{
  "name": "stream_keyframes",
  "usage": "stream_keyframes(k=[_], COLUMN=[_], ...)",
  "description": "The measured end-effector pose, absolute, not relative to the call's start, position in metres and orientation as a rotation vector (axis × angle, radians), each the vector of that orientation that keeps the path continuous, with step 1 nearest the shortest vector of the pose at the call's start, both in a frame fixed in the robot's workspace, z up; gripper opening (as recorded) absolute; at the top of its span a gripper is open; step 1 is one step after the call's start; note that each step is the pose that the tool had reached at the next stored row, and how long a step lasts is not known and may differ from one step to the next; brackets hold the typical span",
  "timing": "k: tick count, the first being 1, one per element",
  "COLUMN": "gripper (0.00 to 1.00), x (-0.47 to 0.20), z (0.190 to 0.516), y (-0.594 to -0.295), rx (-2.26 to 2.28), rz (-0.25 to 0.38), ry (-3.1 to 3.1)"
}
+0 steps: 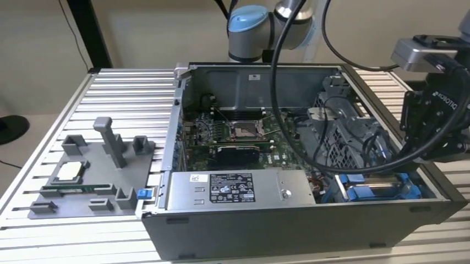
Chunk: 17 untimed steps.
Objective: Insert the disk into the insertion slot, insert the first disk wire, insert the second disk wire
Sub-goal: 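Insert the first disk wire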
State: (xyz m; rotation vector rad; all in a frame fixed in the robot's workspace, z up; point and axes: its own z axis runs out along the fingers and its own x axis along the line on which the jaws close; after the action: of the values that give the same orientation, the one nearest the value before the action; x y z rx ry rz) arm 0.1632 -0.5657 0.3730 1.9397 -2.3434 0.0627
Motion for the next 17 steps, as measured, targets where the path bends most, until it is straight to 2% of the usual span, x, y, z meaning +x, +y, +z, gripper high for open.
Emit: stream_keyframes(k=[11,17], gripper=[0.00,0.00], x=[0.1632,0.1675], z=[0.3690,0.3683], y=[-0.5707,-0.5706], rx=[1.931,1.907], rz=[0.026,-0.024], ry=[-2.365,-2.332])
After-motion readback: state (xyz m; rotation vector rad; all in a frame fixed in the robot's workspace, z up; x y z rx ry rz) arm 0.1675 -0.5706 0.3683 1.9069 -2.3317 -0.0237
